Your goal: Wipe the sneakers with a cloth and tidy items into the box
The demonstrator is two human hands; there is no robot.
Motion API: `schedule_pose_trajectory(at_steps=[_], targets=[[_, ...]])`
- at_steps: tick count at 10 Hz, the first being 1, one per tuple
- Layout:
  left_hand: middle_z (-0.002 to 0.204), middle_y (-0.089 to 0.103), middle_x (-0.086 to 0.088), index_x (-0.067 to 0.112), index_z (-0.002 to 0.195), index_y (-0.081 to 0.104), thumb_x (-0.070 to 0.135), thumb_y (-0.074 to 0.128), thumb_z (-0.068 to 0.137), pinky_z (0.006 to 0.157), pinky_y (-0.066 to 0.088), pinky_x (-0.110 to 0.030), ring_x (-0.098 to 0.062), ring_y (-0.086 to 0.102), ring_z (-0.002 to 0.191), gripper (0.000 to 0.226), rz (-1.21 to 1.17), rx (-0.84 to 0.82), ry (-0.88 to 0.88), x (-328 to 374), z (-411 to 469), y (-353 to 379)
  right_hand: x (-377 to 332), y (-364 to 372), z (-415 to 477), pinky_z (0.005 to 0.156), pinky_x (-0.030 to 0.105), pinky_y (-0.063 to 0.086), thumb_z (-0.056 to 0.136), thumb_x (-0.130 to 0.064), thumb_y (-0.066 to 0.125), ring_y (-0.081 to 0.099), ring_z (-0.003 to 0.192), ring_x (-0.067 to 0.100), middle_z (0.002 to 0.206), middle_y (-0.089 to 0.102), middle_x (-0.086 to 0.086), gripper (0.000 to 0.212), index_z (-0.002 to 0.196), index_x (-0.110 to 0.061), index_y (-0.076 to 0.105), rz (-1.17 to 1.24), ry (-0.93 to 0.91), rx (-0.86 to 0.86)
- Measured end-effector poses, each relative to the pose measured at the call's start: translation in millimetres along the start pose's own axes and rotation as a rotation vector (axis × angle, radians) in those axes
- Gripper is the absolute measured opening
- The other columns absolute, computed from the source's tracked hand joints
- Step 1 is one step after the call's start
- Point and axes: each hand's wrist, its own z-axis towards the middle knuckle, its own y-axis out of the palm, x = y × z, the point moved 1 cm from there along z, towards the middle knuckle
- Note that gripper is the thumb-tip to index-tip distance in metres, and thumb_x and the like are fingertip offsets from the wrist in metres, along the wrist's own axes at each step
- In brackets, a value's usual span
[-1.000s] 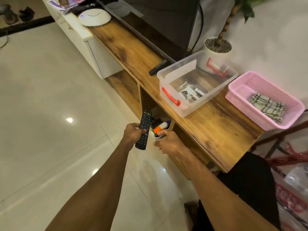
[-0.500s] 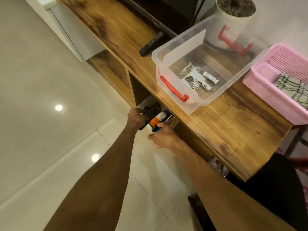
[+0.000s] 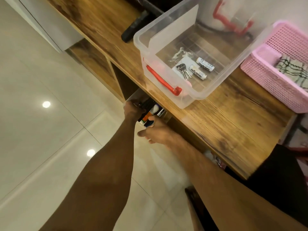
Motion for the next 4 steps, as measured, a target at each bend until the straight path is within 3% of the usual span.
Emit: schedule_pose_trajectory(at_steps=[2, 4], targets=[[0.12, 0.063, -0.011, 0.009, 0.12, 0.062, -0.003, 0.062, 0.085, 0.092, 0.053, -0.039, -0.027, 0.061, 0.107, 0.037, 0.006, 0.016, 0.007, 0, -8, 1, -2, -3, -1, 0.106, 0.041, 0.046, 0.082, -0.019, 0.077, 0.051, 0.13, 0.026, 0.142, 0.051, 0.002, 0.081, 0.148, -0.017, 0.031, 0.029, 0.01, 0.032], [0.12, 0.061, -0.012, 0.008, 0.116, 0.062, -0.006, 0.06, 0.083, 0.089, 0.054, -0.04, -0.029, 0.059, 0.108, 0.036, 0.007, 0.025, -0.007, 2, -30, -11, -3, -6, -23, 0.106, 0.04, 0.046, 0.083, -0.01, 0.075, 0.052, 0.128, 0.022, 0.138, 0.052, 0.002, 0.072, 0.144, -0.014, 0.036, 0.008, -0.055, 0.064]])
